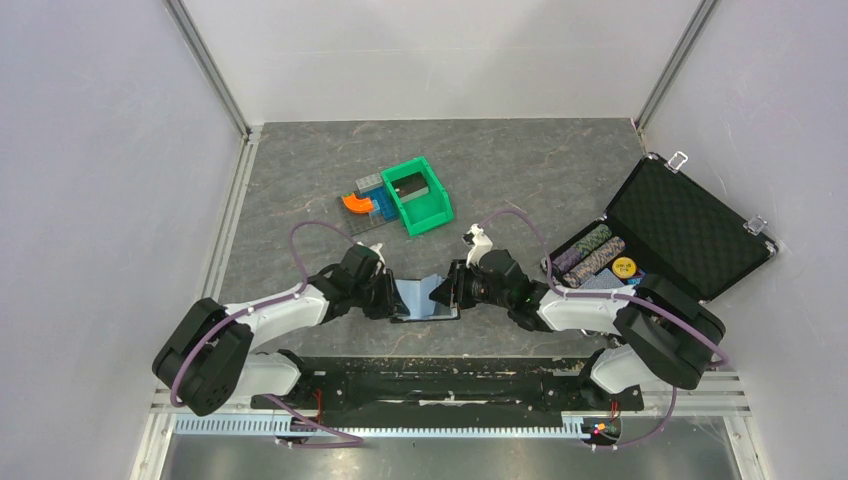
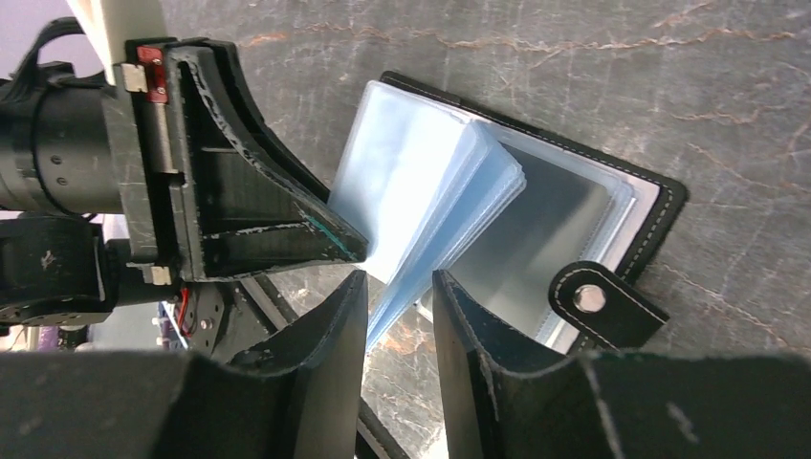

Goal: Take the credit cards out of the card holder
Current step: Remove the credit card from the card holder.

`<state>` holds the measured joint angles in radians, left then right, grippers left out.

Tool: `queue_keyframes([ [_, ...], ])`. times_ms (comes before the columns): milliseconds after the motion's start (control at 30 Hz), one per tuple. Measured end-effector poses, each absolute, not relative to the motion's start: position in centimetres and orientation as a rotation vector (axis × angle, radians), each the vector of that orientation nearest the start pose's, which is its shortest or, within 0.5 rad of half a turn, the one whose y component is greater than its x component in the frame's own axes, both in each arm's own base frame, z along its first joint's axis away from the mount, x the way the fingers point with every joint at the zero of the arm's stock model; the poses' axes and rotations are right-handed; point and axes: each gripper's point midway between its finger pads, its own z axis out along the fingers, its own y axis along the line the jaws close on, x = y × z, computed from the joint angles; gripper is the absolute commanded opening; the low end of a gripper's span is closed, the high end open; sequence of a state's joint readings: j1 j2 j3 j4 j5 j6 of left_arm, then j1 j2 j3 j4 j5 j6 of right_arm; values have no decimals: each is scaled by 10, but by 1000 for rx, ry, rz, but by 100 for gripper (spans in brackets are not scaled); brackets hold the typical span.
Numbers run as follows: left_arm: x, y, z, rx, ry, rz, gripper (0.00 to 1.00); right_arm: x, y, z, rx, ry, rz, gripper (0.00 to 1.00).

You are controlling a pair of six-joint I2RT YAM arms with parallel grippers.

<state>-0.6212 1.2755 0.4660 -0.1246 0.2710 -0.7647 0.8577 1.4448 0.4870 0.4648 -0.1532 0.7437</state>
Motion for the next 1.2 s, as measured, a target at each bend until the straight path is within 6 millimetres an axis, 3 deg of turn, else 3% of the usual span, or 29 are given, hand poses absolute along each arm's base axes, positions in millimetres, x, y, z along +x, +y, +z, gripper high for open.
queue_keyframes([
  [400,174,-220,24,-105,2679,-882,32,204,327,72,-235,2233,1140,14],
  [567,173,-221,25,-105,2677,-892,33,203,329,66,-242,2245,1144,12],
  [900,172,-221,31,-118,2653,-912,39,200,330,53,-243,2283,1144,30],
  [1200,183,-201,55,-196,2540,-812,45,203,334,58,-269,2271,1144,39],
])
